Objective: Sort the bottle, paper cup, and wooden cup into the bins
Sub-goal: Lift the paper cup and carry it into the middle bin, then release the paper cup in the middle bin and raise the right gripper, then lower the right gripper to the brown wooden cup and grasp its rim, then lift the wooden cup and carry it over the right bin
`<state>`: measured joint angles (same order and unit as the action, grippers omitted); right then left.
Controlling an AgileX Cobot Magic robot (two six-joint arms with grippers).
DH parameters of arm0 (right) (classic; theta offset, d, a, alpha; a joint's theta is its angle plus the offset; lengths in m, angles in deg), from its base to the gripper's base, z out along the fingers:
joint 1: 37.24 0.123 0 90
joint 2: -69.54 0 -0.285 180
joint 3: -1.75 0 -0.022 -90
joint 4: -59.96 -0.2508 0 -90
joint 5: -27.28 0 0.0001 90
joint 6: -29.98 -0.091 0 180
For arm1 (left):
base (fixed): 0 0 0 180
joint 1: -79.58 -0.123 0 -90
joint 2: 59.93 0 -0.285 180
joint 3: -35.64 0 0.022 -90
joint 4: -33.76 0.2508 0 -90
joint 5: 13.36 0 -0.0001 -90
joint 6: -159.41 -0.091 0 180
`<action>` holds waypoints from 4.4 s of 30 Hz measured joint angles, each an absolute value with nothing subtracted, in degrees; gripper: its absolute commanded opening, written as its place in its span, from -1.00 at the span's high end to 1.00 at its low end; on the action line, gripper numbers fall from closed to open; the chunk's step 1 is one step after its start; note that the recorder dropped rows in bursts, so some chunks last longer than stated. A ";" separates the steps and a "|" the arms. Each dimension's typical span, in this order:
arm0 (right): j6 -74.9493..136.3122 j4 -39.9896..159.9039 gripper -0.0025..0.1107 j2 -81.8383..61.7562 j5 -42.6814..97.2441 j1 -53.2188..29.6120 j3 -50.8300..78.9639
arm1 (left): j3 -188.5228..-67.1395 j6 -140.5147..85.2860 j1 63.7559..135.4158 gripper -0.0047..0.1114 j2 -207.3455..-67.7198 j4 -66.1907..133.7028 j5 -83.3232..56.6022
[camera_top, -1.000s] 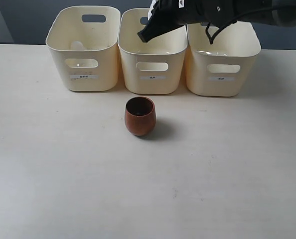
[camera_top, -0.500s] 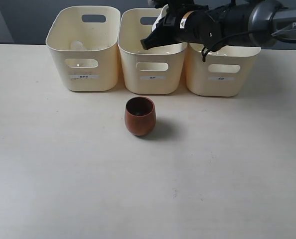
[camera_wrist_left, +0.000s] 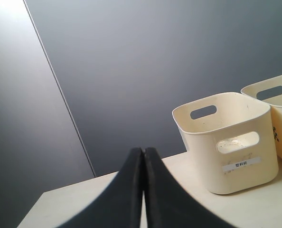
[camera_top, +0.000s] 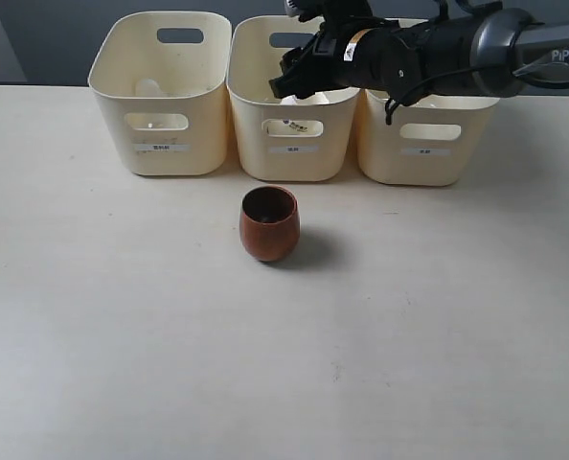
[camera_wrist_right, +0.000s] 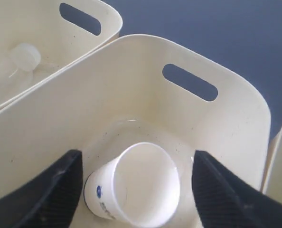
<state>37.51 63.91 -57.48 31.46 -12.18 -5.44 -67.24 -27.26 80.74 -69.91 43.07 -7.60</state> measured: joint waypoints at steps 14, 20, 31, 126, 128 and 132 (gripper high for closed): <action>38.26 66.86 -0.13 -51.90 21.99 -12.18 -5.44 | -67.24 -27.26 80.74 0.92 -69.91 43.07 -7.60; 47.49 67.85 -0.12 -45.95 10.85 -10.11 -5.44 | -67.24 -27.26 80.74 0.92 -69.91 43.07 -7.60; 79.54 44.43 -0.12 -38.43 -20.83 -4.21 -5.44 | -67.24 -27.26 80.74 0.92 -69.91 43.07 -7.60; 64.70 63.64 0.97 -31.72 -13.95 -5.34 -5.44 | -67.24 -27.26 80.74 0.92 -69.91 43.07 -7.60; 61.72 63.96 0.97 -31.72 -12.42 -8.45 -5.44 | -67.24 -27.26 80.74 0.92 -69.91 43.07 -7.60; 56.96 64.30 0.97 -32.00 -8.82 -14.27 -5.44 | -67.24 -27.26 80.74 0.92 -69.91 43.07 -7.60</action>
<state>56.96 64.30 -32.00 -8.82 -14.27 -5.44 -67.24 -27.26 80.74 -69.91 43.07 -7.60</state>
